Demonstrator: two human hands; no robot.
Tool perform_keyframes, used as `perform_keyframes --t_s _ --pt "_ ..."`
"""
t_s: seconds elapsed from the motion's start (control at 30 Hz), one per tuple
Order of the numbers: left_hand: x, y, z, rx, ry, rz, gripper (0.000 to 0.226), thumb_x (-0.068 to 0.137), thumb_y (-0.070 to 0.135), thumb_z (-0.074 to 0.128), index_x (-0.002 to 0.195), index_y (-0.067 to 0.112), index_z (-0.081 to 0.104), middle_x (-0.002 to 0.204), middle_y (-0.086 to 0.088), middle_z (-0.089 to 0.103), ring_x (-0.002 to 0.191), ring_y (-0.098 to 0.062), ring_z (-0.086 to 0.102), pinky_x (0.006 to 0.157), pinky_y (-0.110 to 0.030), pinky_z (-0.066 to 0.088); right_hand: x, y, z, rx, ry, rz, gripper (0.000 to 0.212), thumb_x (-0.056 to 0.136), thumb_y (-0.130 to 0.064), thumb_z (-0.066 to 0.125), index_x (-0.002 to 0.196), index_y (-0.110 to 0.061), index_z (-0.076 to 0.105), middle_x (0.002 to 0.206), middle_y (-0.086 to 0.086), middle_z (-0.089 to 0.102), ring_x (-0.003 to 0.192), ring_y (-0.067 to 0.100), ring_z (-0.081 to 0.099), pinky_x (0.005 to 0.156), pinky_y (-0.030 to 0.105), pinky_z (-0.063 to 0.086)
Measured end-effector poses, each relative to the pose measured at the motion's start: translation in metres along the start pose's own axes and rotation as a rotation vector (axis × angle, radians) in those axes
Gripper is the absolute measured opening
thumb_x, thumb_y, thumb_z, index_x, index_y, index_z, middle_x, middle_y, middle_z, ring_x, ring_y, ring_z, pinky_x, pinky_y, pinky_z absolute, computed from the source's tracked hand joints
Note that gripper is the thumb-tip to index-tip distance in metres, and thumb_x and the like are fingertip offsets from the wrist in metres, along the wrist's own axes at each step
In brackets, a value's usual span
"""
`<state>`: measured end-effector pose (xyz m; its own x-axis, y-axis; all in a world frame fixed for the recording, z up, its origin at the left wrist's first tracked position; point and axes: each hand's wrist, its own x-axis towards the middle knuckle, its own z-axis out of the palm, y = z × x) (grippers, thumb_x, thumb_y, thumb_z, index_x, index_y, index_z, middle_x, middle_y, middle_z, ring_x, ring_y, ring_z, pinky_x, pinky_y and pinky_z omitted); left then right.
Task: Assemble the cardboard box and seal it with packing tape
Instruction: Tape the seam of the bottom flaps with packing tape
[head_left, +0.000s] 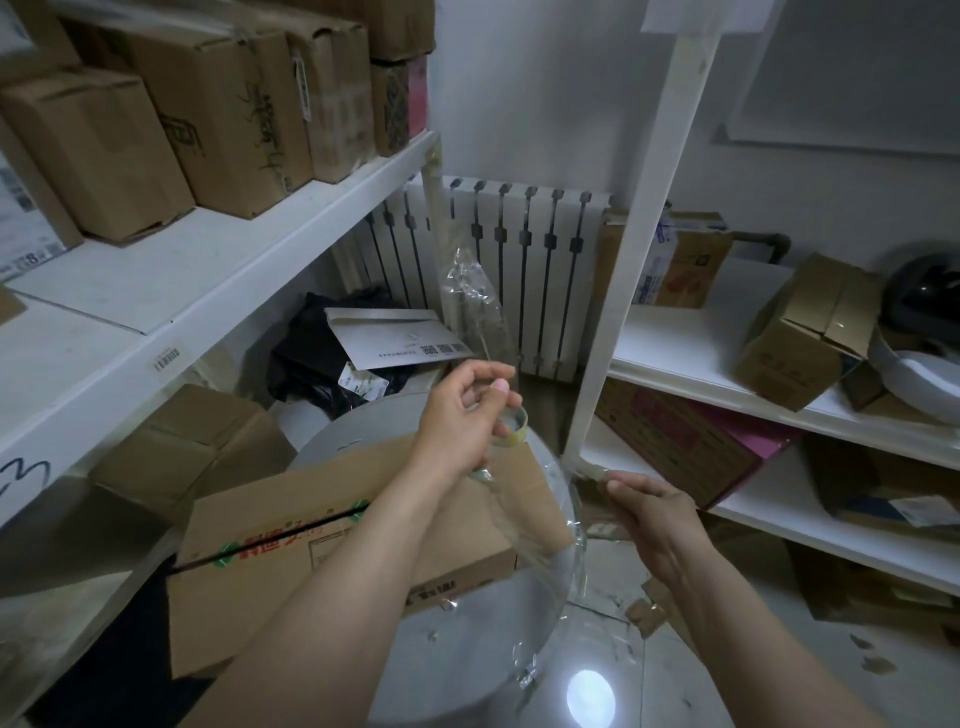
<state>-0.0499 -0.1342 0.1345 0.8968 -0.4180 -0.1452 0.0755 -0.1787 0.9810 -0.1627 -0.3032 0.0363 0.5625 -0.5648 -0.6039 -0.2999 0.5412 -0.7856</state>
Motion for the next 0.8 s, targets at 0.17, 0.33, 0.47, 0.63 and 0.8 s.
perform_keyframes --t_s 0.17,0.33,0.47,0.63,0.8 --pt "0.005 0.002 0.000 -0.012 -0.033 0.006 0.014 0.100 0.022 0.051 0.106 0.028 0.063 0.095 0.004 0.072 0.059 -0.001 0.057 0.044 -0.017 0.037 -0.002 0.000 0.006 -0.023 0.017 -0.004 0.013 0.092 0.005 0.057 0.100 0.001 0.065 0.093 0.019 0.066 0.084 0.027 0.062 0.069 0.033 0.054" --pt "0.012 0.000 -0.002 -0.076 -0.097 -0.002 0.014 0.100 0.021 0.052 0.105 0.027 0.063 0.095 0.001 0.072 0.063 -0.006 0.061 0.044 -0.019 0.039 -0.004 0.002 0.015 -0.046 0.033 0.005 0.009 0.092 -0.002 0.059 0.097 -0.005 0.066 0.094 0.017 0.067 0.081 0.028 0.059 0.057 0.032 0.048" --pt "0.019 -0.006 -0.006 -0.112 -0.153 -0.025 0.015 0.100 0.021 0.052 0.107 0.027 0.063 0.095 0.003 0.072 0.068 -0.009 0.064 0.049 -0.024 0.043 -0.005 0.003 0.022 -0.126 0.037 0.004 0.010 0.091 -0.011 0.064 0.098 -0.010 0.070 0.084 0.010 0.068 0.067 0.023 0.056 0.053 0.029 0.037" --pt "0.026 -0.014 -0.004 -0.134 -0.197 -0.054 0.015 0.100 0.022 0.052 0.109 0.026 0.063 0.096 0.004 0.072 0.068 -0.009 0.064 0.050 -0.024 0.043 -0.005 0.006 0.026 -0.048 0.067 -0.044 0.010 0.089 -0.007 0.065 0.097 -0.006 0.070 0.094 0.019 0.070 0.078 0.031 0.061 0.070 0.040 0.049" --pt "0.034 -0.014 0.011 -0.139 -0.199 -0.087 0.015 0.099 0.023 0.053 0.110 0.027 0.062 0.097 0.004 0.072 0.070 -0.008 0.064 0.051 -0.024 0.046 0.006 -0.006 0.027 -0.066 0.118 -0.117 0.013 0.086 -0.004 0.068 0.097 -0.005 0.073 0.099 0.017 0.071 0.090 0.032 0.066 0.088 0.043 0.054"
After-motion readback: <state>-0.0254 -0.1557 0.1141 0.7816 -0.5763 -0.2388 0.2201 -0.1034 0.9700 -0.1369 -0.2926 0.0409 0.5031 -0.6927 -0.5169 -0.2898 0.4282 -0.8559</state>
